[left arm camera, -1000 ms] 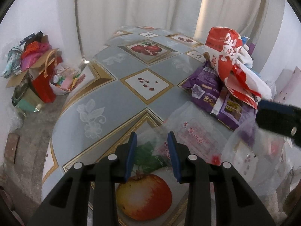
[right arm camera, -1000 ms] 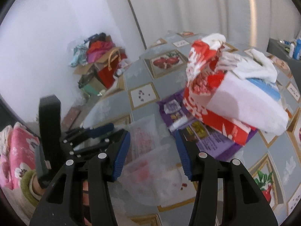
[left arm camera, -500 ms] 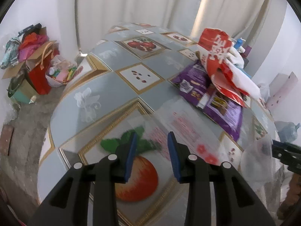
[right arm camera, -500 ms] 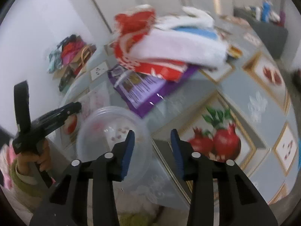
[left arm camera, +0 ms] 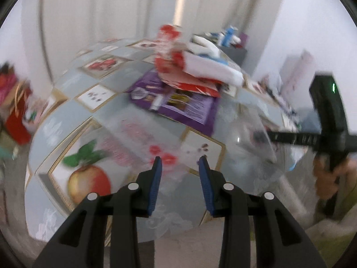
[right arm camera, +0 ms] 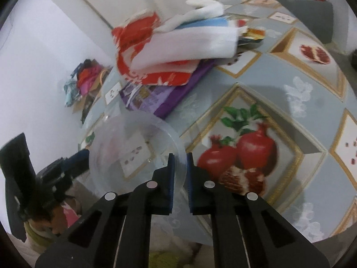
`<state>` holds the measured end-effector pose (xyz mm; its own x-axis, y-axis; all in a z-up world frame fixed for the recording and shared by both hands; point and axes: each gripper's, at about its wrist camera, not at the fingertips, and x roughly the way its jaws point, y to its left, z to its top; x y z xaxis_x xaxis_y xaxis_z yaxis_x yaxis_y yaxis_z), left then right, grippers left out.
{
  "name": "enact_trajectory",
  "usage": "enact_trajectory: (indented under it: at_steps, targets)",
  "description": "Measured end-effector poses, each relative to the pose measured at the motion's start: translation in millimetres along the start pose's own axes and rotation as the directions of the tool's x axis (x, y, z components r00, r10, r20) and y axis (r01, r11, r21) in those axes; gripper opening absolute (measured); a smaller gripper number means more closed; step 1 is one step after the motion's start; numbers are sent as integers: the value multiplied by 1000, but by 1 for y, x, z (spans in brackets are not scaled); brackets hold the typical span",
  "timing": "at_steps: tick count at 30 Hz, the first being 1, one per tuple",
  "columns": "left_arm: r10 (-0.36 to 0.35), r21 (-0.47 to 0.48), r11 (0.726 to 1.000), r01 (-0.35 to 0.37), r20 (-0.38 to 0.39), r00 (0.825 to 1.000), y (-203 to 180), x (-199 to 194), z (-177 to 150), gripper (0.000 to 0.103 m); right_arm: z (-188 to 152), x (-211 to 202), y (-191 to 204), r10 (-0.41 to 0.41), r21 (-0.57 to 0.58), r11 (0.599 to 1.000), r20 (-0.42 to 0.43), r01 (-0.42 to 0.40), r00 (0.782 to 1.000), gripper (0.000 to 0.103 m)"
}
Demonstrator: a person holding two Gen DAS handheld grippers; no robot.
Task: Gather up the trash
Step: 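Grasp the clear plastic lid with the right tool while the left tool grasps the clear bag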
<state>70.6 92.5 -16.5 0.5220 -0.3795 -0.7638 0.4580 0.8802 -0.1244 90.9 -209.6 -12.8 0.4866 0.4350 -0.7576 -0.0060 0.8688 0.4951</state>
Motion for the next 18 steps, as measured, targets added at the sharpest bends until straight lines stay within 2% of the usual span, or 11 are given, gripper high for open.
enact_trajectory:
  at_steps: [4,7,9,11,12,18]
  targets:
    - [124,90,989,-117,-80,989,-13,27,1,34,-3,-16,-17,-29,34,999,26,28,999,7]
    - [128,113,987,-116,-106,986,-14,38,0,34,-5,-25,-26,-46,52,998,34,44,998,7]
    - [126,135,985,-112,-104,987,-15,37,-3,39,-6,-30,-33,-45,65,997,35,43,998,7]
    - [116,151,984,-98,-114,987,-15,38,-4,51,-7,-34,-37,-45,73,996,37,42,998,7]
    - [109,155,984,-90,-117,987,-15,38,-4,52,-5,-30,-33,-46,72,996,37,43,998,7]
    - [94,125,989,-80,-113,989,-8,40,-2,54,2,-21,-29,-48,72,996,34,46,998,7]
